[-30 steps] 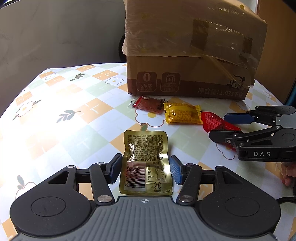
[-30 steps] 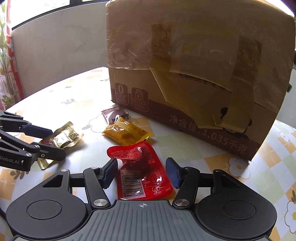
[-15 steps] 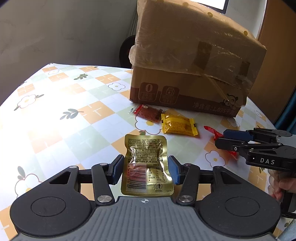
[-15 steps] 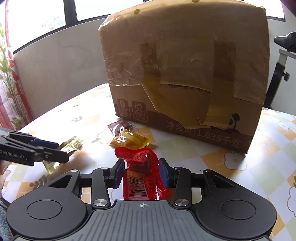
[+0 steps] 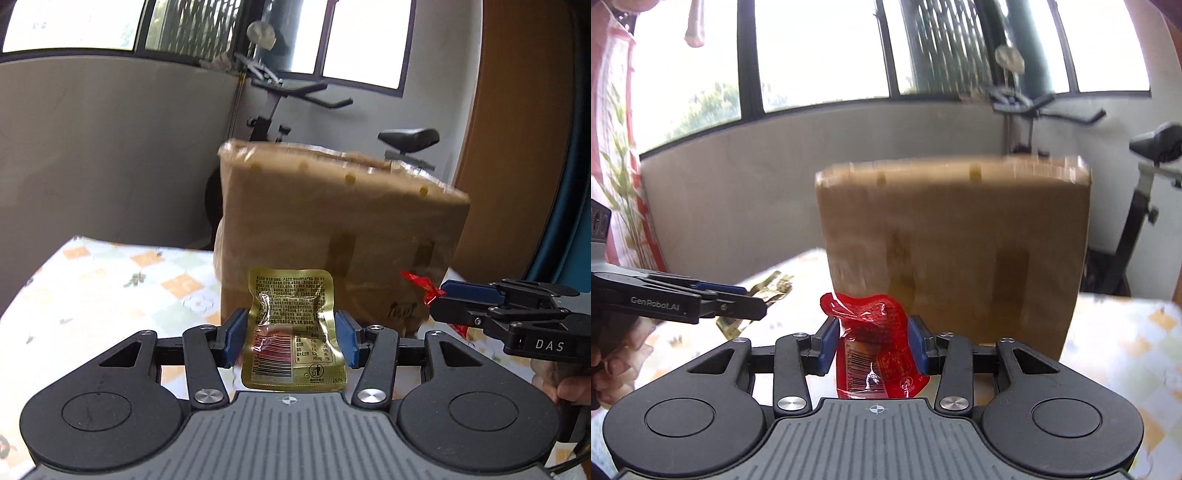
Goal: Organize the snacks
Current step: 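Lift both packets and carry them over the box opening, then open both grippers to drop the packets into the box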
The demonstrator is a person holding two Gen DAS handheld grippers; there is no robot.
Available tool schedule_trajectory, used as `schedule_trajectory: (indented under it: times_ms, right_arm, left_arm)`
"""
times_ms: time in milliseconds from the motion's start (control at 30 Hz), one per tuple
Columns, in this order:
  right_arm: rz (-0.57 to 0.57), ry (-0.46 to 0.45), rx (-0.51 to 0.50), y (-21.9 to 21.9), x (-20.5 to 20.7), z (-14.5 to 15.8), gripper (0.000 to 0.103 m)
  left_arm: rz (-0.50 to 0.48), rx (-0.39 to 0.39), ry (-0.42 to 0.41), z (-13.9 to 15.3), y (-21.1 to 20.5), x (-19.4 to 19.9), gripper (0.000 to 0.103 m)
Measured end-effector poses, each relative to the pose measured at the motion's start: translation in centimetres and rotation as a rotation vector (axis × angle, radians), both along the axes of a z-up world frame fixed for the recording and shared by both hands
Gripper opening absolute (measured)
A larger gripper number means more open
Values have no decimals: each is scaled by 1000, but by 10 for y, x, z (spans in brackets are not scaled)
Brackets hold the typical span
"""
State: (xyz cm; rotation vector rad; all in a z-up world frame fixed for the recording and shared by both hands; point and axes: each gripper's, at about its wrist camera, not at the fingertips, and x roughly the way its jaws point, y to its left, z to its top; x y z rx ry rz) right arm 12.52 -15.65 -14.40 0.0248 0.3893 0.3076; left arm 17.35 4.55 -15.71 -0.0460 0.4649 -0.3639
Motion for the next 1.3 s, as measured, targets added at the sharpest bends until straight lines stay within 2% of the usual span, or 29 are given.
schedule_trajectory:
  times_ms: [167, 333, 467, 600, 767, 867, 1000, 1133, 1300]
  right_arm:
    - [-15, -118, -18, -9, 24, 52, 37]
    - [-95, -164, -39, -29, 62, 87, 38]
    - [-175, -133, -26, -46, 100, 98, 38]
    - [-258, -51, -41, -52, 139, 92, 38]
    - [-317, 56, -53, -50, 164, 69, 51]
    - [-339, 78, -30, -48, 162, 59, 52]
    - [-315, 72, 15, -48, 143, 51, 52]
    - [-286, 41, 28, -46, 118, 48, 52]
    - [-274, 7, 32, -37, 87, 46, 52]
  left_arm:
    - [-32, -41, -141, 53, -12, 25, 54]
    - [-47, -86, -185, 90, -31, 70, 54]
    - [-46, -72, -156, 98, -54, 116, 54]
    - [-33, -30, -103, 94, -67, 147, 55]
    - [-20, -6, -25, 81, -60, 163, 59]
    - [-20, 53, -39, 78, -51, 155, 69]
    - [-13, 86, -62, 80, -32, 145, 71]
    - [13, 66, -69, 84, -10, 137, 71]
    - [59, 50, -29, 81, 11, 124, 71]
